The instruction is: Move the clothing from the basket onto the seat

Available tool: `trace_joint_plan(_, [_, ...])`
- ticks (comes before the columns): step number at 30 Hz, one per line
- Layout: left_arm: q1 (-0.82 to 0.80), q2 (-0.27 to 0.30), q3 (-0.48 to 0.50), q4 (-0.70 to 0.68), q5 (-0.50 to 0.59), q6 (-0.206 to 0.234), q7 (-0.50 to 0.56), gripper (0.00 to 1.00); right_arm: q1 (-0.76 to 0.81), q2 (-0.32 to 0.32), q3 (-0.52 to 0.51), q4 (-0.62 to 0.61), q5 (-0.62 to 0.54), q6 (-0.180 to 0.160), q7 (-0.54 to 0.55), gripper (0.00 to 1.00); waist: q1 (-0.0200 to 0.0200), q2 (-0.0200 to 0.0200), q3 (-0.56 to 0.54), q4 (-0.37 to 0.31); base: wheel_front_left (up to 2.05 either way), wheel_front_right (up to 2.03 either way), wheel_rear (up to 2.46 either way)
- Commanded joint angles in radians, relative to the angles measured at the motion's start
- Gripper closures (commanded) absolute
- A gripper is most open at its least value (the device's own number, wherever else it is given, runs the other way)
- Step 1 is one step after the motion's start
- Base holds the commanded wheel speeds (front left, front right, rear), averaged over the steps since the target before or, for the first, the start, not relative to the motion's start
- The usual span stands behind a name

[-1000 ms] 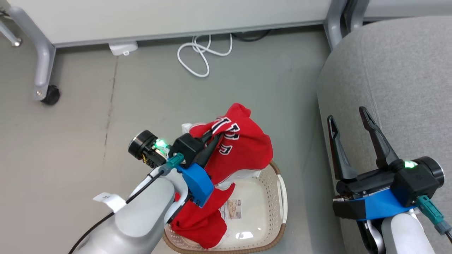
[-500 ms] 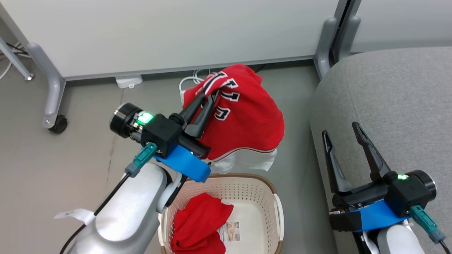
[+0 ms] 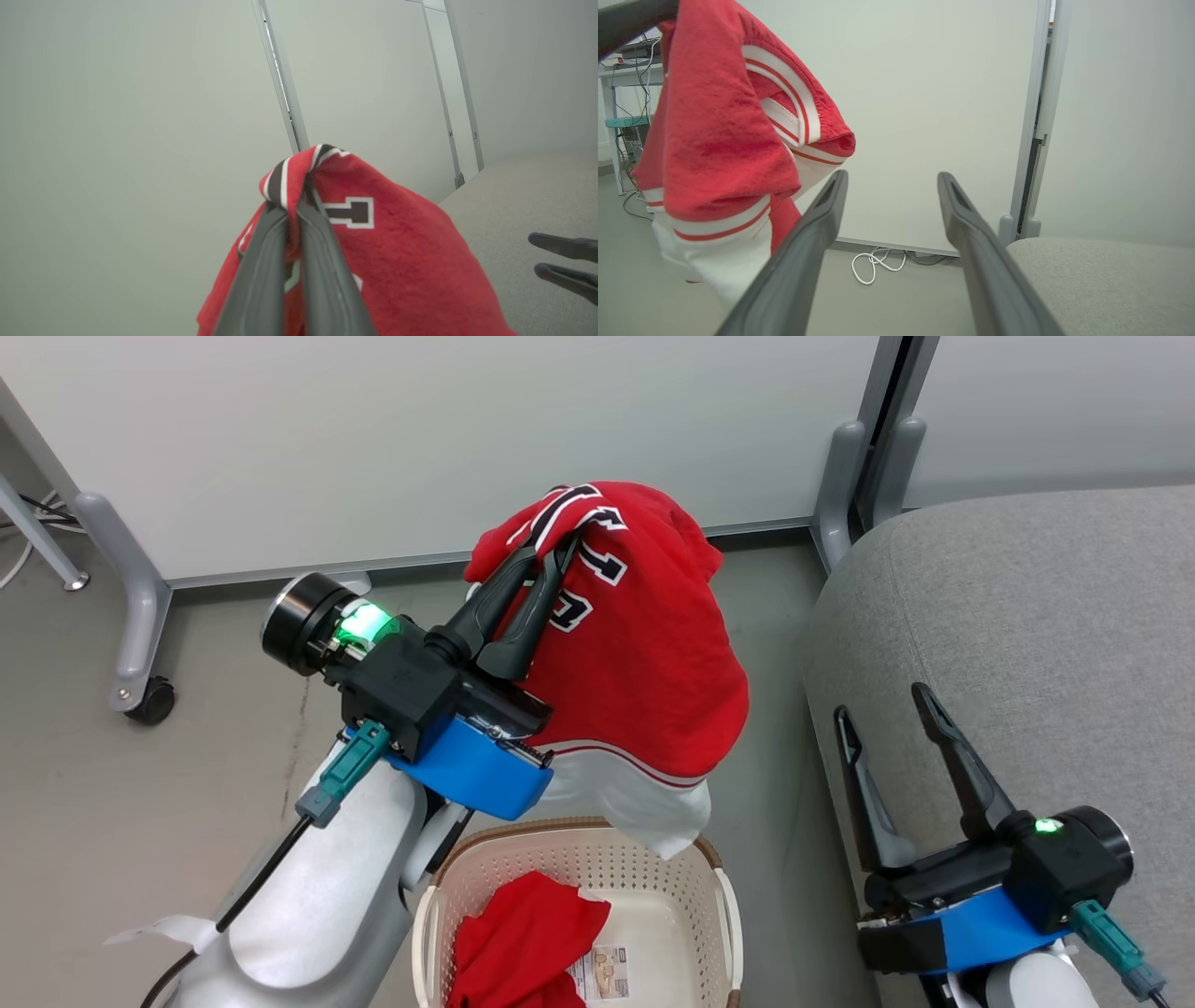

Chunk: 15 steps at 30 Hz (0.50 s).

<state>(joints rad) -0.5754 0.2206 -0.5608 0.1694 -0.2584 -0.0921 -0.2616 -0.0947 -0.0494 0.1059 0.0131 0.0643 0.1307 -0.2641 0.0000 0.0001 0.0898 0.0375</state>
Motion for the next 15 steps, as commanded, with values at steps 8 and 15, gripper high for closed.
trace_joint_plan(8, [0.031,-0.004,0.01,-0.003,0.015,-0.008,-0.005,1.0,-0.009,-0.019,0.048,-0.051,-0.001,0.0,-0.001,0.0,0.0,-0.0001,-0.01,0.008,0.0,0.0,0.0])
trace_joint_plan(15, [0.043,-0.02,0.002,0.002,0.025,-0.015,-0.005,1.0,-0.058,-0.076,0.139,-0.076,0.019,0.0,-0.001,0.0,0.0,-0.0001,-0.008,0.016,0.0,0.0,0.0])
